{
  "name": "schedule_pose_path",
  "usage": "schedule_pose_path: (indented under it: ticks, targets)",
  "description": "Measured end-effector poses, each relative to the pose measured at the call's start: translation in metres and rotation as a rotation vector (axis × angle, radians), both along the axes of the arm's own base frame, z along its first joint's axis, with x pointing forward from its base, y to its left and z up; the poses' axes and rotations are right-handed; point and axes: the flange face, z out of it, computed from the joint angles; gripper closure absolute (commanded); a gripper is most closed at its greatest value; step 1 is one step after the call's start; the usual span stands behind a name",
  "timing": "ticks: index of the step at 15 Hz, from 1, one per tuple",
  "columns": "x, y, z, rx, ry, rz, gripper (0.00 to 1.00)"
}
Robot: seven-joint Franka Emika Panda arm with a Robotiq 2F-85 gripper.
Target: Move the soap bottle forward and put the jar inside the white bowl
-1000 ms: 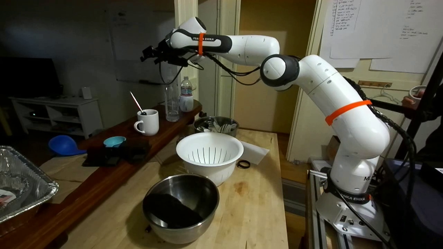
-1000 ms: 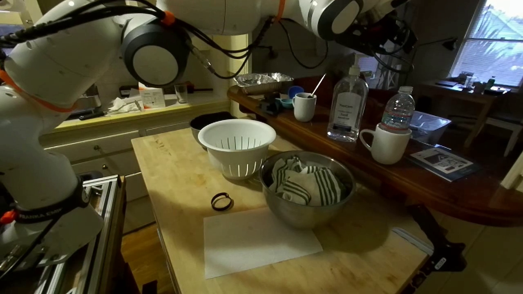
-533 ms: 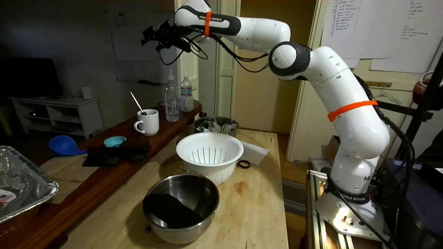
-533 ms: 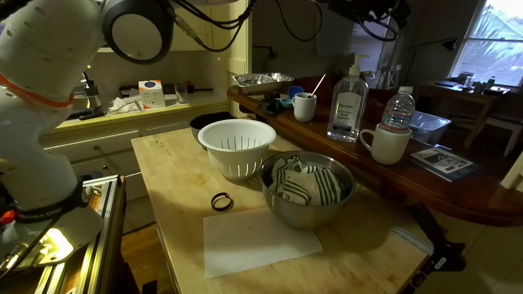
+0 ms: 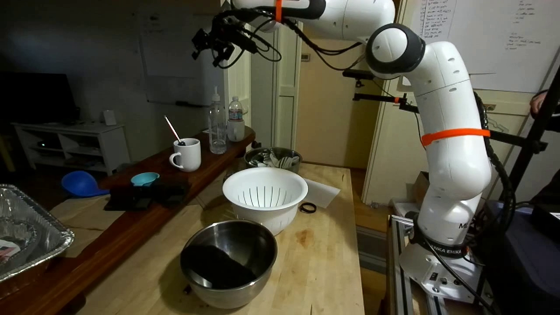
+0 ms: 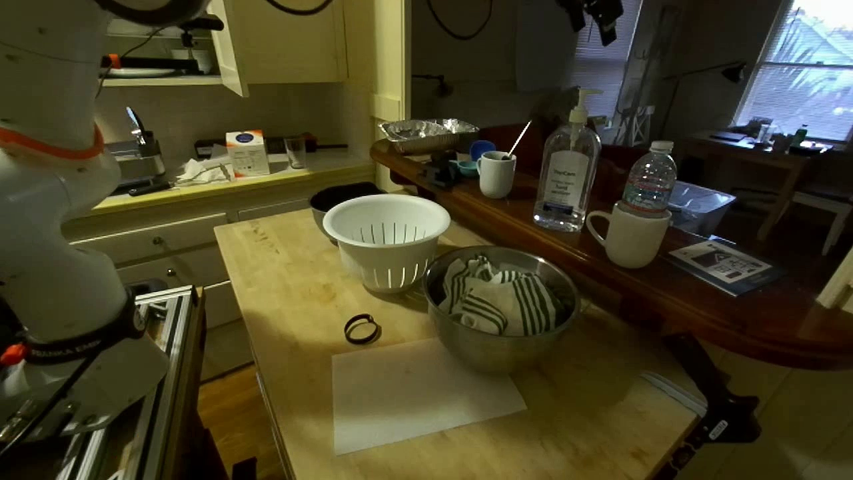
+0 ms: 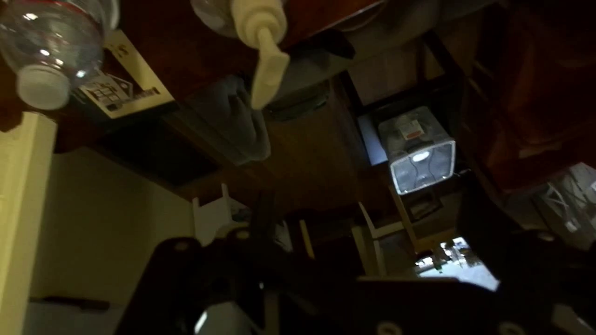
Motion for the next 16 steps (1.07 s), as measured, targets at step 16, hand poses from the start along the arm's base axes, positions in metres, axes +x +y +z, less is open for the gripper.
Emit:
schedule_pose_path:
  ticks: [16]
  targets:
    - [-0.056,0.034,-0.087,-0.26,0.475,-0.213,0.0]
